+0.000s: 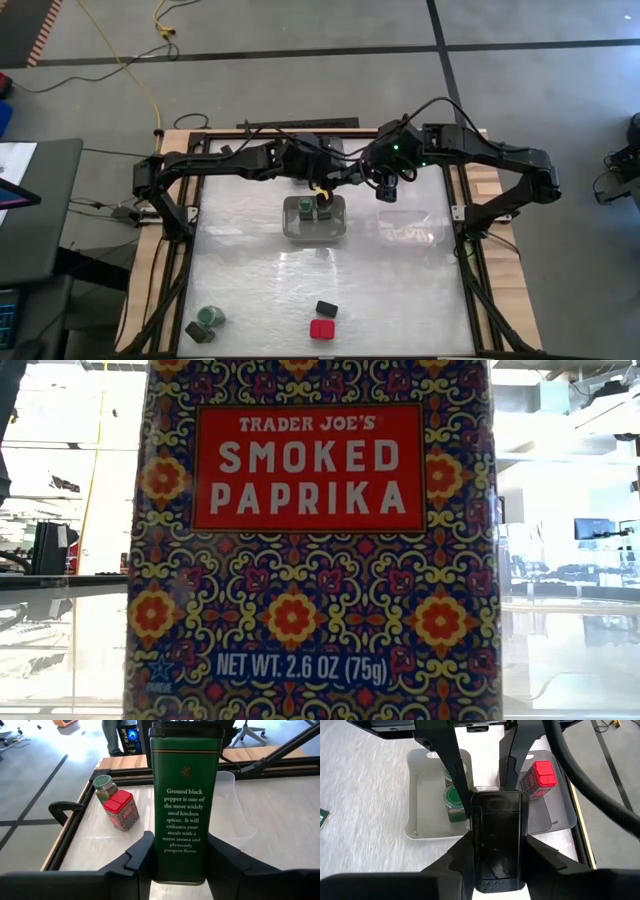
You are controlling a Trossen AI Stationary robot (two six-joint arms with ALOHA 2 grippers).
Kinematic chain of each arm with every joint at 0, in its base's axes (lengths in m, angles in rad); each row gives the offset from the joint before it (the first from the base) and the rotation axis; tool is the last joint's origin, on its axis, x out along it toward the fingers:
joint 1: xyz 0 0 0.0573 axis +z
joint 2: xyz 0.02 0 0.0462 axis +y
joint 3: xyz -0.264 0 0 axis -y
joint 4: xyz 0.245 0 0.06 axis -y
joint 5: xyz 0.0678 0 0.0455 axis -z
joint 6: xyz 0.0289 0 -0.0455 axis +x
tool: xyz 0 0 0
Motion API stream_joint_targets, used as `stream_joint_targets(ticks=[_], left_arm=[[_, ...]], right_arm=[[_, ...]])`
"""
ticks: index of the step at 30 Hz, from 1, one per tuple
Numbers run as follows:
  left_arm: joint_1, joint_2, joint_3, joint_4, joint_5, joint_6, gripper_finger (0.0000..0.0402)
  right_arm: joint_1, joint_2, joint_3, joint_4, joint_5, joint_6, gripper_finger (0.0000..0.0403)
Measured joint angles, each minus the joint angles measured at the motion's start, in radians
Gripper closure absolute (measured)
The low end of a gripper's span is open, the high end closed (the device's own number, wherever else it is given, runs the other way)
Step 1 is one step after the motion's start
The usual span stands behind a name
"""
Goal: Sort spices by type
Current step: Put the black spice can into the transparent bin
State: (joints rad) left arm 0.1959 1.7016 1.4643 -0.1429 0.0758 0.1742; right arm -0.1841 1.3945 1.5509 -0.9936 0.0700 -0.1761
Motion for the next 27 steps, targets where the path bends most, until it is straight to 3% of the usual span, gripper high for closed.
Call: stream_joint_targets(ticks=[10, 14, 18, 22, 27], left_arm=[[0.000, 0.000, 0.000, 0.002, 0.015, -0.023, 0.0195], [0.004, -0.003, 0.000, -0.020, -0.066, 0.040, 0.0181], [0.016, -0.050, 0.000, -0.105, -0.099, -0.025, 0.0180], [0.033, -0.152, -0.103, -0.051, -0.099, -0.076, 0.0180], [0.026, -0.321, -0.320, 0.086, -0.102, -0.132, 0.0180]], right_arm=[[-0.003, 0.001, -0.001, -0.079, 0.009, 0.003, 0.0248], [-0.005, -0.006, -0.002, -0.155, 0.056, 0.014, 0.0245], [-0.016, -0.032, -0.002, -0.268, 0.064, 0.030, 0.0246], [-0.023, -0.091, -0.047, -0.324, 0.067, 0.032, 0.0251], [-0.021, -0.239, -0.232, -0.337, 0.067, 0.070, 0.0247]])
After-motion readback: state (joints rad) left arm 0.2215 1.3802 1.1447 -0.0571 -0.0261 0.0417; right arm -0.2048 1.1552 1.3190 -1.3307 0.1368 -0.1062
